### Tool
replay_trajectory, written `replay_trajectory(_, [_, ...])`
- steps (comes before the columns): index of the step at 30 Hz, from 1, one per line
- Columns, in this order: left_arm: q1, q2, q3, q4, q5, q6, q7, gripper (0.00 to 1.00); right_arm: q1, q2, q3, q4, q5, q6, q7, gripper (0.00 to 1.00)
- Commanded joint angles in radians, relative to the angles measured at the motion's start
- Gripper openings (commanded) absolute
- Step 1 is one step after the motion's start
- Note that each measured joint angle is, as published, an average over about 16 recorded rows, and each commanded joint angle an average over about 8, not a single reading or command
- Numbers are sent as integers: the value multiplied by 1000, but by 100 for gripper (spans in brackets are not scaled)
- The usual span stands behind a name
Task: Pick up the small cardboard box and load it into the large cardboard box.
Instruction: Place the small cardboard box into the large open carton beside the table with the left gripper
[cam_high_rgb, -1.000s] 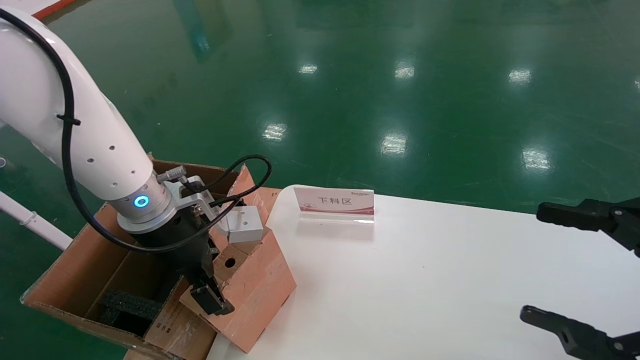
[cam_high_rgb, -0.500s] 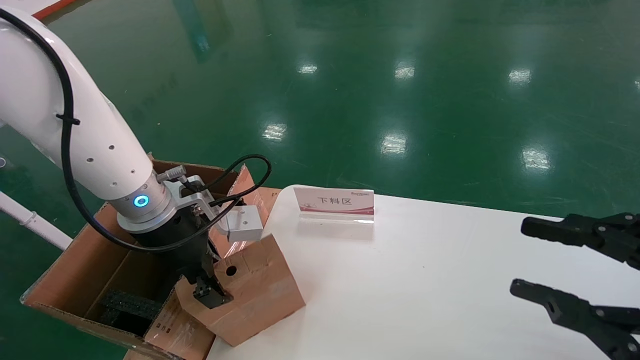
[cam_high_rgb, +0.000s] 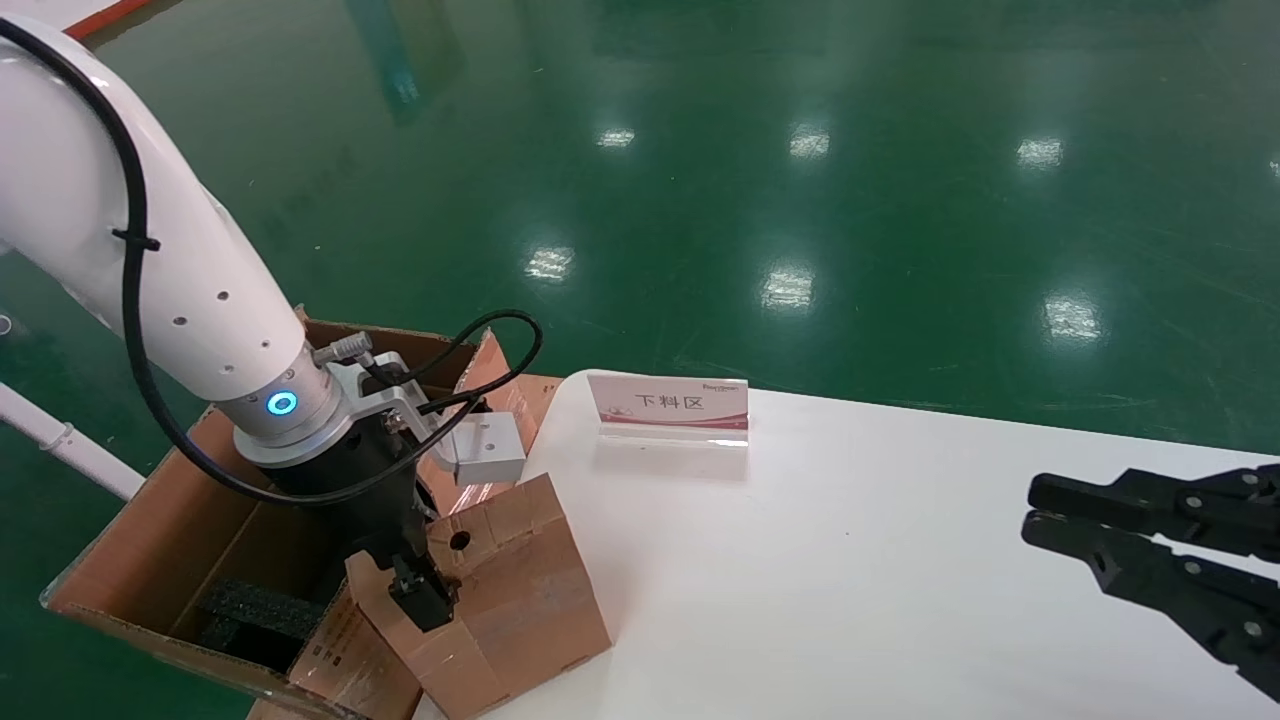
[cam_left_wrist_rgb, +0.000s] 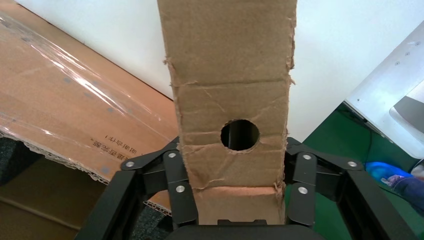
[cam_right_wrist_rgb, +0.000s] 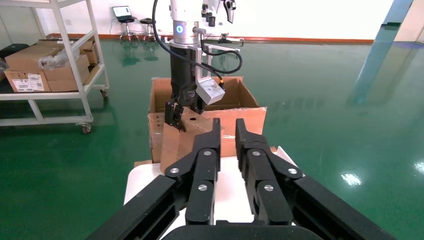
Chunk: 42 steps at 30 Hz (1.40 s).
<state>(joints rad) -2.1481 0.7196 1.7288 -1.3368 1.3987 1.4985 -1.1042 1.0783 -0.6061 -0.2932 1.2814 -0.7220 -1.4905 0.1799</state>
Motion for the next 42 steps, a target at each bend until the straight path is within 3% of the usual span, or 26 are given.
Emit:
replay_trajectory(1, [2, 3, 0, 7, -3, -1, 3, 0, 0, 0, 0, 0, 0, 0, 0, 54])
replay_trajectory(5, [-19, -38, -41, 33, -92, 3, 69, 0, 0, 0, 0, 0, 0, 0, 0, 100])
replay_trajectory(15, [-154, -146, -150, 150, -214, 36, 213, 0, 1, 0, -1, -1, 0, 0, -1, 100])
replay_trajectory(25, [-314, -180, -173, 345, -132, 73, 309, 0, 1, 0, -1, -1, 1, 0, -1, 100])
replay_trajectory(33, [-428, -178, -92, 500, -18, 92, 390, 0, 1, 1, -2, -1, 1, 0, -1, 100])
replay_trajectory(42, [-478, -168, 79, 618, 36, 97, 436, 0, 1, 1, -2, -1, 2, 1, -1, 100])
